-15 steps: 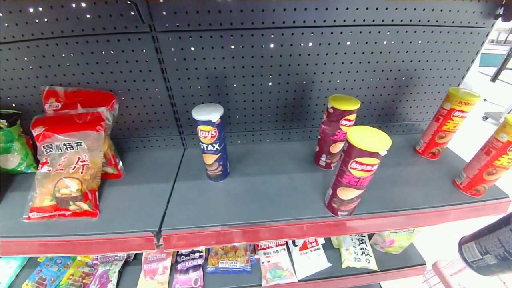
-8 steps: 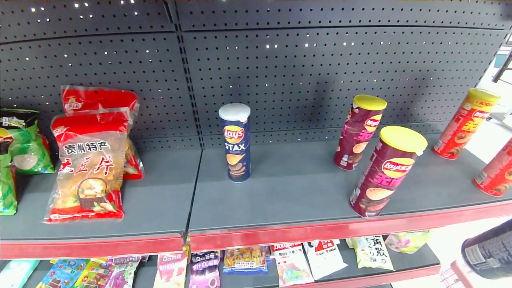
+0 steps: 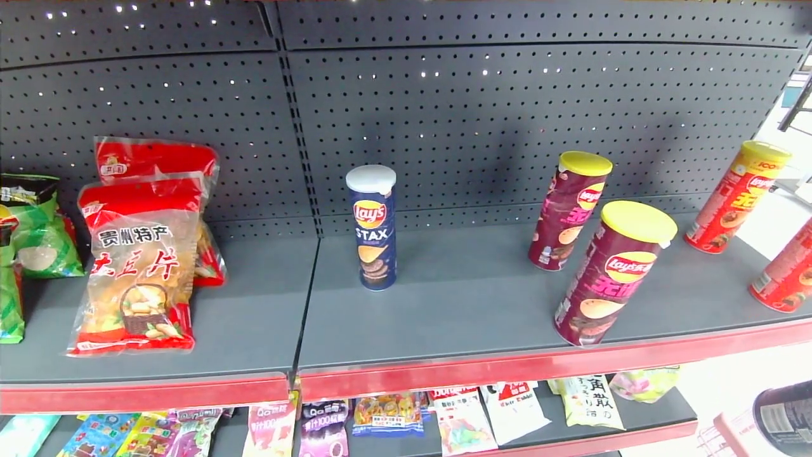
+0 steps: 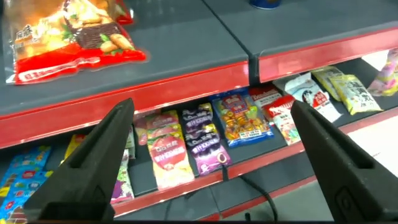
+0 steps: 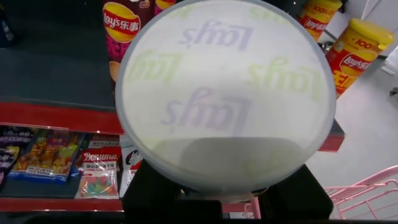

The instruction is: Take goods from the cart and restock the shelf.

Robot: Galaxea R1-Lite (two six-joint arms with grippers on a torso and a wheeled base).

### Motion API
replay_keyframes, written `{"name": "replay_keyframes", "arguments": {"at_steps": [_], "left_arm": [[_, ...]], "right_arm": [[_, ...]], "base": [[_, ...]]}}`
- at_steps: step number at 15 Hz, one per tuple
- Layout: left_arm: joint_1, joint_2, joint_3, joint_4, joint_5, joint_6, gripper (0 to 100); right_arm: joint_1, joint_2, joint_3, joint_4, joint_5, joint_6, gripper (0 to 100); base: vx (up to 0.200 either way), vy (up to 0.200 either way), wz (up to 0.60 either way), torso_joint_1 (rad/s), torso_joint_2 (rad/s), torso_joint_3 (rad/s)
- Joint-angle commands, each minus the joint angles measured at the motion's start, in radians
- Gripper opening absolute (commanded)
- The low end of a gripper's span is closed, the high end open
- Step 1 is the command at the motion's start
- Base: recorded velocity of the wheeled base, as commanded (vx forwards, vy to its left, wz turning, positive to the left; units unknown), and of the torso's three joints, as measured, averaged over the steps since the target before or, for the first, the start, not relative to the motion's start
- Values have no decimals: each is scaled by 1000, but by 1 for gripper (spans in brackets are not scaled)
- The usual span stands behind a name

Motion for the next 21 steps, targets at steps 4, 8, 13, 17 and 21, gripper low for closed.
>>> {"name": "replay_keyframes", "arguments": {"at_steps": [4,8,13,17,21], "left_arm": [[-30,376,-423,-8,-23,-203,100],[-33,790,-673,-29,-40,-117,100],[-71,1088,-772,-111,-281,-5,100],[-30,1418,-1009,-181,-500,3,100],[-14,1556,-984,-304,-588,123,100]], "right_arm": [[4,-65,62,-1,12,4,0],[9,-67,106,0,32,8,0],[15,-64,123,28,79,56,0],[14,-72,109,126,79,83,0],[6,-69,111,127,72,85,0]], "base": [[0,0,0,0,0,0],[0,0,0,0,0,0],[0,0,0,0,0,0],[0,0,0,0,0,0],[0,0,0,0,0,0]]}}
